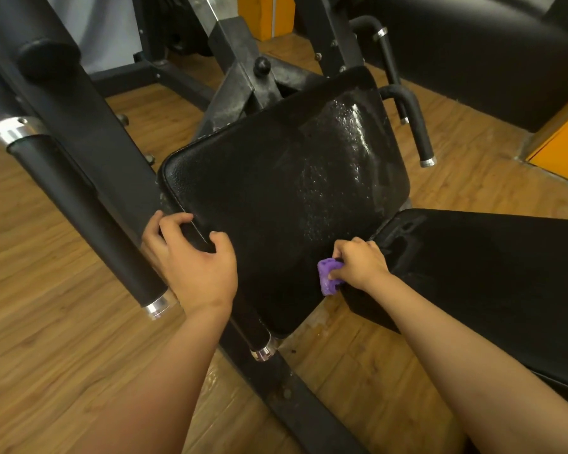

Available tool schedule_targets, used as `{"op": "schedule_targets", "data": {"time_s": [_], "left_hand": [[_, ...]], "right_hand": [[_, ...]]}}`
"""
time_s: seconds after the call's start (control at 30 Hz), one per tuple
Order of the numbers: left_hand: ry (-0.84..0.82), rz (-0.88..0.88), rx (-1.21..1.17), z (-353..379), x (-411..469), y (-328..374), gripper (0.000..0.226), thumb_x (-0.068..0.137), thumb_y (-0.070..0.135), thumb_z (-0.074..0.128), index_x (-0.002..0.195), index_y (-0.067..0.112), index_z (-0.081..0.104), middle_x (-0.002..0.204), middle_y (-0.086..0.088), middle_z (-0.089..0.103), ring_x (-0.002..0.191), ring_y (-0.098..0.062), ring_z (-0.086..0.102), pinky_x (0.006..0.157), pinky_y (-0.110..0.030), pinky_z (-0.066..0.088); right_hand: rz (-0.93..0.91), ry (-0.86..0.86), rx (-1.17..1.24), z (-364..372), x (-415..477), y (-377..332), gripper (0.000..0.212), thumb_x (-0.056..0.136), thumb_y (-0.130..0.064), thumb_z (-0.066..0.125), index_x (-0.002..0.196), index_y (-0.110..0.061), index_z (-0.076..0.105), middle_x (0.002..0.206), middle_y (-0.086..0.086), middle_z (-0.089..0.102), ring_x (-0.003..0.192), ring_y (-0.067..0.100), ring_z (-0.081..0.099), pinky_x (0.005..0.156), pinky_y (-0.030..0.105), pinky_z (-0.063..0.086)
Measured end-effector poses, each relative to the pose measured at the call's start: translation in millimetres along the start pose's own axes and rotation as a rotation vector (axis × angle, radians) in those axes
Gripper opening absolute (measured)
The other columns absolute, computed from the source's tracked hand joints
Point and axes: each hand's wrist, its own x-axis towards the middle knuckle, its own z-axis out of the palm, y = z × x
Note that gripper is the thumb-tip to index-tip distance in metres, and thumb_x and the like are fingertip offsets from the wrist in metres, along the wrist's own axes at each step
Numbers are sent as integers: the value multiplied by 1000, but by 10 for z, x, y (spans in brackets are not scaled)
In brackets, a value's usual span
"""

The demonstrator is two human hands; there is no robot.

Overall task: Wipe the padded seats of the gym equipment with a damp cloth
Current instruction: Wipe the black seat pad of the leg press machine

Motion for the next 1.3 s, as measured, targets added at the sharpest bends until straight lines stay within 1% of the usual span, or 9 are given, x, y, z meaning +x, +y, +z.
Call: {"op": "schedule_targets", "data": {"time_s": [0.17,0.3,0.4,0.5,0.63,0.8,0.9,1.03,1.3], "left_hand": [[-1,7,1,4,0,-1,31,79,15,62,109,9,55,136,-13,43,131,-27,34,99,0,7],[5,3,12,11,1,-11,31,79,15,62,108,10,55,136,-11,43,131,-27,34,103,-9,12],[12,10,16,14,5,-19,31,79,15,63,108,10,55,135,-12,44,131,-27,34,105,-15,14],[9,13,14,15,2,-14,31,79,15,63,108,9,55,136,-12,44,131,-28,34,105,-18,16],[4,14,1,13,2,-18,31,79,15,62,108,9,55,136,-12,43,131,-28,34,103,-11,14],[-6,18,-1,9,3,-22,31,78,15,62,108,8,55,136,-13,43,131,-29,34,107,-24,21],[-14,8,-3,4,-6,-23,32,79,15,63,109,9,55,137,-12,42,132,-28,32,109,-32,24],[-19,12,-35,15,2,-50,31,79,15,63,108,10,54,136,-12,42,131,-27,32,109,-31,25],[-56,16,-88,11,15,-79,29,77,17,60,105,12,53,134,-13,42,133,-31,34,110,-48,30]], "right_hand": [[0,15,6,25,28,49,22,78,-30,73,87,-28,53,93,-3,56,97,16,51,92,33,39],[54,162,24,-65,54,157,20,83,-25,68,90,-24,50,93,0,50,91,19,51,81,33,44],[115,233,25,-158,114,212,17,86,-20,64,95,-19,50,91,4,55,87,22,55,77,35,47],[68,108,50,-158,119,172,13,88,-19,60,95,-19,49,85,2,60,83,20,59,80,36,49],[-41,33,72,-81,19,108,14,87,-19,64,93,-20,51,84,-1,60,81,16,60,78,33,52],[-105,-68,123,-106,15,74,18,81,-13,68,91,-19,55,86,0,61,82,15,61,79,34,54],[-115,-165,212,-146,5,31,20,78,-12,72,89,-20,57,88,-1,63,84,13,62,76,28,52],[-161,-303,281,-96,-116,-99,22,75,-16,77,85,-21,58,88,3,66,84,15,64,78,33,54],[-69,-67,501,-362,-308,-532,24,79,-20,75,96,-19,57,92,3,66,86,15,64,76,32,55]]}}
